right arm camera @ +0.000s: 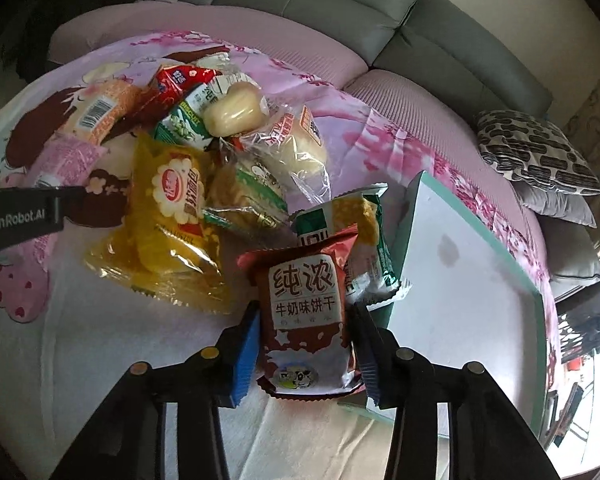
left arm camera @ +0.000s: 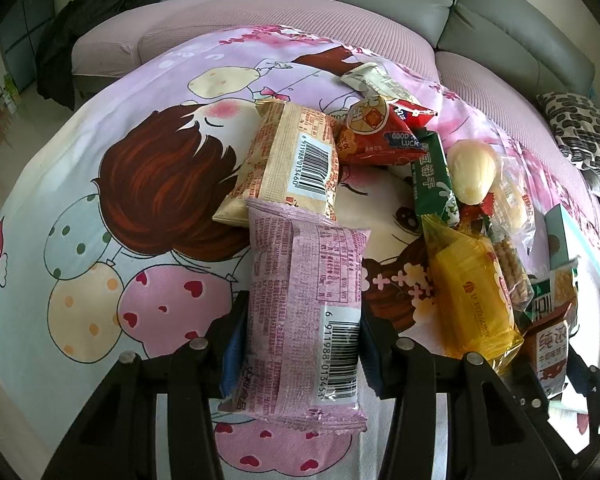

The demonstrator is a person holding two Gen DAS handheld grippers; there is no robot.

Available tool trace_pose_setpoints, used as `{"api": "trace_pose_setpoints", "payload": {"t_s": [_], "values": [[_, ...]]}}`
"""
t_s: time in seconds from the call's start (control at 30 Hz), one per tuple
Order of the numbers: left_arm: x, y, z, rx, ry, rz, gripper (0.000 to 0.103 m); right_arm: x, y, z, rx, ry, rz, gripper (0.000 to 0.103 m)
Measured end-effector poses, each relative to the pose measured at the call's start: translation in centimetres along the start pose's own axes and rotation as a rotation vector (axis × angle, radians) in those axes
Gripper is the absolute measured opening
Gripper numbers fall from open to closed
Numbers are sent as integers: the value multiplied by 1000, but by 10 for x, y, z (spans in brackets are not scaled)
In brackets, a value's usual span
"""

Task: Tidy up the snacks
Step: 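Close the right gripper on the red biscuit pack while the left gripper grasps the pink wafer pack, then carry both packs over the tray and release them inside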

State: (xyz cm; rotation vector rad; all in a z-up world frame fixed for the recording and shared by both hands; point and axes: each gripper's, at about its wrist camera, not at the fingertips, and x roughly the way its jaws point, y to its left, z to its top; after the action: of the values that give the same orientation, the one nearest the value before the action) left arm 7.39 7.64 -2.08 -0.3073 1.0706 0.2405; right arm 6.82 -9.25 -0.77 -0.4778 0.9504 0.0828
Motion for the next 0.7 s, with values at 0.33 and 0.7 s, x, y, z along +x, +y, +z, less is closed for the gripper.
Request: {"api": "trace_pose_setpoints", "payload": {"t_s": [0.33, 0.7], "values": [[-2, 2, 0, -14, -4, 3, 44, -17, 0, 3, 25, -45, 28, 46], [-9, 7, 2, -43, -27, 4, 41, -33, -8, 7, 60, -96, 39, 46]]}}
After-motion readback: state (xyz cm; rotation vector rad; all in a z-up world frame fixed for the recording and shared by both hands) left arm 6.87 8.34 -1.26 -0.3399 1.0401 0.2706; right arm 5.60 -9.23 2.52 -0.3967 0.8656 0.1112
